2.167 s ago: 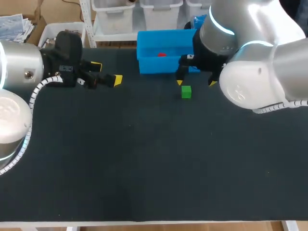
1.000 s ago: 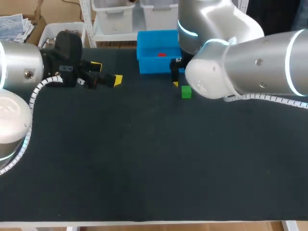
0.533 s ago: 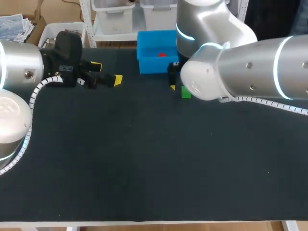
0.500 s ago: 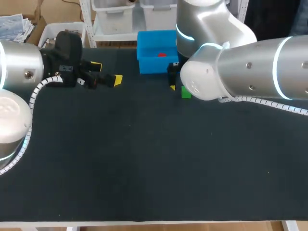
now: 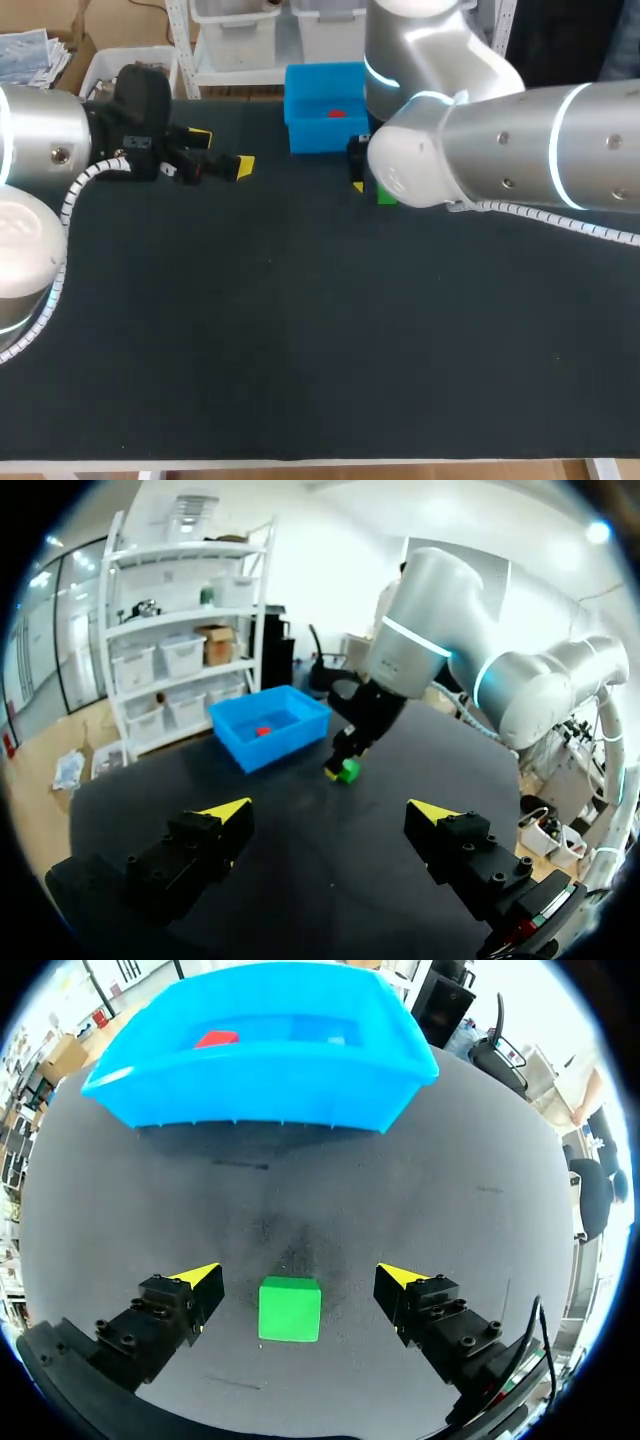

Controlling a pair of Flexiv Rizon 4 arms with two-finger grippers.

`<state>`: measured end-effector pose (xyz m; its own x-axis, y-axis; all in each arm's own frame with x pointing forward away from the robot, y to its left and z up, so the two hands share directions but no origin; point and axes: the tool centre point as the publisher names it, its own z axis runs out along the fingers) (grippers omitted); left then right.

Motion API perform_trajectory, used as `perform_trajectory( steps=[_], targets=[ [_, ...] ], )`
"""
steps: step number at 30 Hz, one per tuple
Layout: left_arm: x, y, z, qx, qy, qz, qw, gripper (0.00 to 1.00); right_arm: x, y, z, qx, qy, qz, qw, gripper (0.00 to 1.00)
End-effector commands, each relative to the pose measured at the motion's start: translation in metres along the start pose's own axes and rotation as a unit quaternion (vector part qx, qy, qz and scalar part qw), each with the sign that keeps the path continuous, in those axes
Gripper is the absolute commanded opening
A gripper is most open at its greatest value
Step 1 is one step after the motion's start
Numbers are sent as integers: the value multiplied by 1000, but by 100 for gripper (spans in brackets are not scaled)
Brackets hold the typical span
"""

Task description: Use the left arm to pick the red cube and place it into the blue plastic box first, then use the right arm to grasp the green cube and put it into the same blue plastic box after the first action is fully finished.

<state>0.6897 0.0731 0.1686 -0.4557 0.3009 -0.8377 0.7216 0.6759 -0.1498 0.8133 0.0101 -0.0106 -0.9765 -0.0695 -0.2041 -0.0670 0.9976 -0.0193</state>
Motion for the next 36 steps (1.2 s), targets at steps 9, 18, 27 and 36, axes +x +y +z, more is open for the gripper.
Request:
perform_trajectory(
  steps=[9, 18, 27, 36],
  targets=[
    [1, 1, -1, 2, -3, 1, 1000, 100, 2, -5, 5, 7, 6, 3, 1000, 100],
    [1, 1, -1, 2, -3, 1, 1000, 100, 5, -7, 10, 7, 10, 7, 1000, 0],
    [1, 1, -1, 2, -3, 1, 1000, 100, 5, -9, 8, 5, 12, 13, 1000, 0],
    [1, 1, -1, 2, -3, 1, 1000, 100, -5, -10, -19, -3, -12, 27, 1000, 0]
  ],
)
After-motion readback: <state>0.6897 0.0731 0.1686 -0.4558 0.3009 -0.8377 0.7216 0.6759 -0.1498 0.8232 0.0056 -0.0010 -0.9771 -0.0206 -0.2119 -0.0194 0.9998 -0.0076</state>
